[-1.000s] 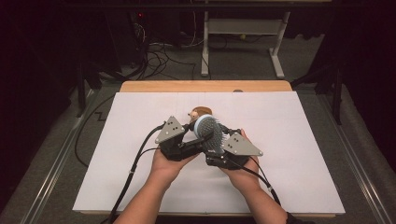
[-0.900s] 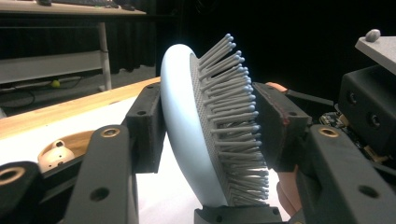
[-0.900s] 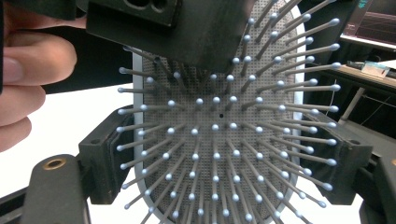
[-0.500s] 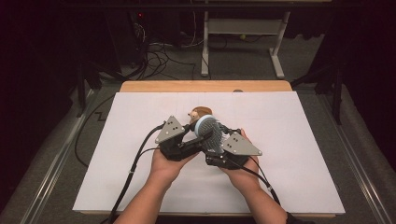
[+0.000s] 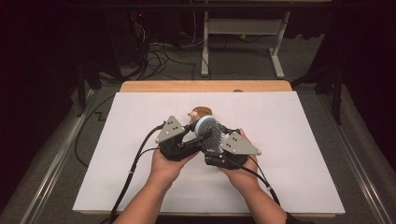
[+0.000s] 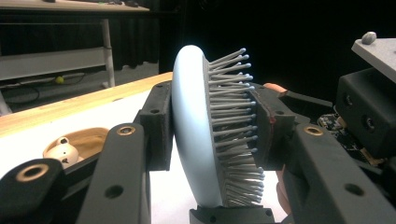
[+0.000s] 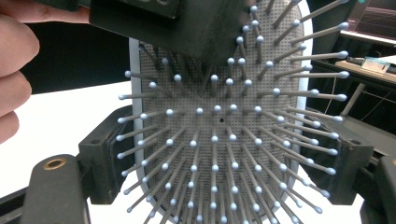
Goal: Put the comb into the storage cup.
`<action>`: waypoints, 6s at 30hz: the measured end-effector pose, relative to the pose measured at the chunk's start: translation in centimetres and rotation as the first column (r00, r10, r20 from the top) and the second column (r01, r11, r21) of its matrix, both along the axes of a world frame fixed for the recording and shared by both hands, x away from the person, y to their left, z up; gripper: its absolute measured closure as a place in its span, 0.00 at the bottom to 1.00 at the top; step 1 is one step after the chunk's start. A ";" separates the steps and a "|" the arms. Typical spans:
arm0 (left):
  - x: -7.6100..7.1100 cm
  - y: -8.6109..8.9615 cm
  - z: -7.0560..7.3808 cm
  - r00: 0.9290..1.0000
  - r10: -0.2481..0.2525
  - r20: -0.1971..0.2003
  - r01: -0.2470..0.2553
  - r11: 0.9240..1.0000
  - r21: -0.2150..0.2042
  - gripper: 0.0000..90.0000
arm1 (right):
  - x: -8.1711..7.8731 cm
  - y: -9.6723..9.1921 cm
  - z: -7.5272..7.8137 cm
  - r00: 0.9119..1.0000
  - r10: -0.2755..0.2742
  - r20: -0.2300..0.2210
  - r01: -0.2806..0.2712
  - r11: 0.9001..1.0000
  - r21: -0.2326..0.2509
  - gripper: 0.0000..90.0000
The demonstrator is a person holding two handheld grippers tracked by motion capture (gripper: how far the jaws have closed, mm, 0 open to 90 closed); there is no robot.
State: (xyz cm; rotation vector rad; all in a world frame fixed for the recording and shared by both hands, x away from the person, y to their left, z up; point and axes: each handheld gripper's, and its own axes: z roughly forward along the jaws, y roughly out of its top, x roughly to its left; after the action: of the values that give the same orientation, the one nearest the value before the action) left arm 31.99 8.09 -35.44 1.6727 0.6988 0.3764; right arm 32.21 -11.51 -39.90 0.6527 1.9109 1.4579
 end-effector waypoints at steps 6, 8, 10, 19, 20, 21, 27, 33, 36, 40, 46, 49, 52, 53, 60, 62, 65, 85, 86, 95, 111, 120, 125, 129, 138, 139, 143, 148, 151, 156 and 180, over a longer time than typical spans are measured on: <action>-0.1 -0.2 0.2 1.000 0.003 0.007 -0.003 1.000 0.006 0.64 | 0.0 0.0 0.1 1.000 -0.002 -0.001 0.002 1.000 0.007 0.22; -0.1 -0.2 0.2 1.000 0.003 0.009 -0.003 1.000 0.007 0.64 | 0.0 0.0 0.1 1.000 -0.003 -0.001 0.003 1.000 0.009 0.22; -0.1 -0.2 0.2 1.000 0.003 0.010 -0.003 1.000 0.005 0.64 | 0.0 0.0 0.1 1.000 -0.005 -0.002 0.005 1.000 0.008 0.22; -0.2 -0.2 0.2 1.000 0.006 0.015 -0.006 1.000 0.015 0.64 | 0.1 0.0 0.1 1.000 0.002 -0.010 -0.002 1.000 0.002 0.22; -0.2 -0.2 0.2 1.000 0.006 0.017 -0.007 1.000 0.017 0.64 | 0.1 0.0 0.1 1.000 0.005 -0.013 -0.005 1.000 0.004 0.22; -0.2 -0.2 0.2 1.000 0.007 0.019 -0.008 1.000 0.017 0.64 | 0.1 0.0 0.1 1.000 0.007 -0.020 -0.007 1.000 0.006 0.22; -0.3 0.0 0.4 0.999 0.017 0.032 -0.017 1.000 0.011 0.64 | 0.3 0.1 -0.1 0.999 0.020 -0.041 -0.020 1.000 0.007 0.19; -0.4 0.3 0.4 0.999 0.028 0.040 -0.028 1.000 0.009 0.64 | 0.3 0.1 -0.2 0.998 0.020 -0.052 -0.020 1.000 0.001 0.14; -0.3 0.6 0.5 0.999 0.036 0.035 -0.036 0.999 0.006 0.64 | 0.3 0.2 -0.2 0.998 0.019 -0.054 -0.019 1.000 0.002 0.12; -0.4 0.8 0.6 0.998 0.038 0.044 -0.039 0.999 0.008 0.64 | 0.2 0.1 -0.1 0.998 0.023 -0.052 -0.023 1.000 0.000 0.06; -0.5 1.2 0.5 0.997 0.058 0.054 -0.058 0.998 0.005 0.64 | 0.2 0.2 -0.3 0.996 0.044 -0.072 -0.045 0.999 -0.006 0.00; -0.4 1.4 0.4 0.996 0.065 0.055 -0.065 0.998 0.003 0.64 | 0.1 0.3 -0.4 0.997 0.041 -0.072 -0.042 0.999 -0.018 0.00; -0.6 1.7 0.4 0.996 0.071 0.060 -0.071 0.997 0.005 0.64 | 0.0 0.2 -0.4 0.996 0.040 -0.073 -0.042 0.999 -0.020 0.00; -0.6 1.7 0.5 0.996 0.073 0.059 -0.073 0.997 0.006 0.64 | 0.0 0.2 -0.5 0.996 0.038 -0.075 -0.040 0.999 -0.019 0.00; -0.7 2.4 0.4 0.994 0.090 0.065 -0.091 0.996 0.017 0.64 | 0.0 -0.1 -0.6 0.997 0.037 -0.073 -0.039 0.999 -0.019 0.00; -0.7 2.7 0.3 0.993 0.096 0.066 -0.097 0.995 0.017 0.64 | 0.0 -0.3 -0.6 0.996 0.036 -0.076 -0.037 0.999 -0.015 0.00; -0.7 3.2 0.2 0.992 0.107 0.065 -0.108 0.994 0.017 0.64 | 0.1 -0.5 -0.6 0.996 0.035 -0.079 -0.036 0.999 -0.016 0.00; -1.0 6.5 0.2 0.982 0.176 0.065 -0.177 0.984 0.015 0.64 | 0.7 -2.1 -1.3 0.996 0.014 -0.086 -0.017 0.999 -0.032 0.00; -1.0 6.8 0.1 0.982 0.178 0.065 -0.180 0.983 0.020 0.64 | 0.7 -2.3 -1.5 0.996 0.010 -0.092 -0.013 0.999 -0.032 0.00; -1.3 9.1 0.0 0.974 0.220 0.062 -0.220 0.975 0.001 0.64 | 0.7 -4.7 -2.2 0.993 -0.044 -0.112 0.041 0.999 -0.026 0.00; -1.0 11.3 0.3 0.963 0.260 0.063 -0.261 0.965 -0.003 0.64 | 0.8 -9.0 -3.5 0.978 -0.121 -0.168 0.120 0.993 -0.018 0.00; -0.9 11.4 0.3 0.962 0.264 0.074 -0.266 0.964 0.011 0.64 | 0.9 -11.0 -4.1 0.968 -0.169 -0.187 0.166 0.986 -0.035 0.01; -0.8 11.6 0.3 0.960 0.271 0.073 -0.272 0.962 0.001 0.64 | 0.6 -11.9 -4.3 0.962 -0.194 -0.192 0.189 0.981 -0.043 0.01; -0.5 11.5 0.4 0.960 0.269 0.072 -0.270 0.963 -0.004 0.64 | 0.3 -12.8 -4.3 0.960 -0.207 -0.189 0.203 0.978 -0.040 0.02; -0.2 11.0 1.3 0.960 0.271 0.072 -0.270 0.963 -0.017 0.64 | -0.4 -14.5 -4.3 0.954 -0.235 -0.184 0.238 0.971 -0.005 0.02; -0.2 10.9 1.4 0.960 0.270 0.074 -0.270 0.963 -0.017 0.64 | -0.5 -14.4 -4.3 0.954 -0.237 -0.182 0.239 0.971 -0.007 0.02; -0.2 10.7 1.7 0.962 0.262 0.081 -0.262 0.965 -0.010 0.64 | -0.5 -14.4 -4.4 0.953 -0.243 -0.181 0.246 0.969 -0.009 0.02; 0.3 10.3 1.4 0.965 0.253 0.067 -0.253 0.967 -0.007 0.64 | -0.3 -14.6 -4.4 0.951 -0.254 -0.177 0.255 0.967 -0.013 0.01; 0.4 10.2 1.5 0.965 0.253 0.064 -0.253 0.967 -0.016 0.64 | -0.3 -14.7 -4.4 0.949 -0.256 -0.184 0.260 0.966 -0.006 0.01; 0.3 9.8 1.9 0.965 0.250 0.074 -0.249 0.968 -0.024 0.64 | -0.2 -14.9 -4.5 0.948 -0.258 -0.187 0.262 0.965 -0.005 0.01; 1.2 8.3 4.8 0.961 0.249 0.120 -0.246 0.969 -0.040 0.64 | 0.0 -14.8 -4.3 0.953 -0.245 -0.180 0.249 0.969 -0.001 0.02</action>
State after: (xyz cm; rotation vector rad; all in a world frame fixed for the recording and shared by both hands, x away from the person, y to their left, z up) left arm 33.16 16.36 -30.61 1.5275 0.8179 0.6419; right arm 32.19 -26.28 -44.23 1.0245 1.8682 1.2997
